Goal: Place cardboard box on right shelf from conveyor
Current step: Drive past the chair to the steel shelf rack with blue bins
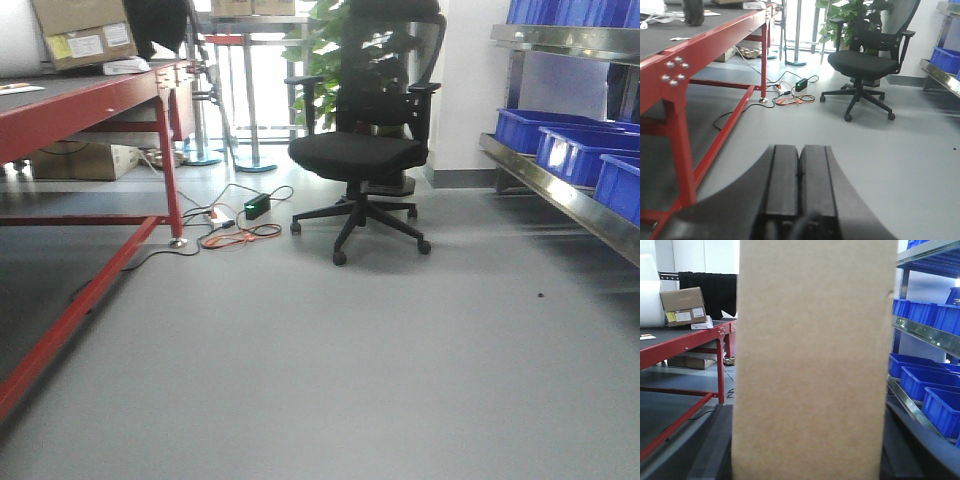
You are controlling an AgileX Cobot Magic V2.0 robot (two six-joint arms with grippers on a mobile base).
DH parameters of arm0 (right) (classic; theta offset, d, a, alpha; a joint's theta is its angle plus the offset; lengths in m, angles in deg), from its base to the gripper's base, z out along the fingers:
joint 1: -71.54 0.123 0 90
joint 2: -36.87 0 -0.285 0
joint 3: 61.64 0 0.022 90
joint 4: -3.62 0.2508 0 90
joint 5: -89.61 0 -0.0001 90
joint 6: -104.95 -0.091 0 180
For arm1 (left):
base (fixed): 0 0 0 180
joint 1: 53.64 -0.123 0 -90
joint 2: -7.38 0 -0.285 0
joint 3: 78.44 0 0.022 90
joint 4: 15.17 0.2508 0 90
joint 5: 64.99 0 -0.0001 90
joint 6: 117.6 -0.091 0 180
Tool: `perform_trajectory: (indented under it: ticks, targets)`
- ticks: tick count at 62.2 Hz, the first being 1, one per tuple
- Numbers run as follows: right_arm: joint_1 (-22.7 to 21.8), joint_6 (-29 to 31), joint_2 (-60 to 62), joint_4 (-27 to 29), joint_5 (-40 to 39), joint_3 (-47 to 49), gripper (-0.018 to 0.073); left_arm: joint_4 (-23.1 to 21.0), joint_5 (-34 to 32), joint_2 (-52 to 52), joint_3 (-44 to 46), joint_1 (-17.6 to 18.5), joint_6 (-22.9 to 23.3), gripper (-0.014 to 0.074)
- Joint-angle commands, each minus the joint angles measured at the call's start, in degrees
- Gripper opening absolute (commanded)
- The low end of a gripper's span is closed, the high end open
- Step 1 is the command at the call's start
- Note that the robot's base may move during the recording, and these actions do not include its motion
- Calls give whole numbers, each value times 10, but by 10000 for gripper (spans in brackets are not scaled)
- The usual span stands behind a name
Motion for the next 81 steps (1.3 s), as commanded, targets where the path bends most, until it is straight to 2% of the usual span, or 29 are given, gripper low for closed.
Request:
perform_trajectory:
  ticks: [1,81]
  targets:
    - [-2,4,1,-1,-61,18,345,-1,-47,6,2,3,1,-119]
    - [-2,4,1,-1,-61,18,345,-1,-47,6,2,3,1,-119]
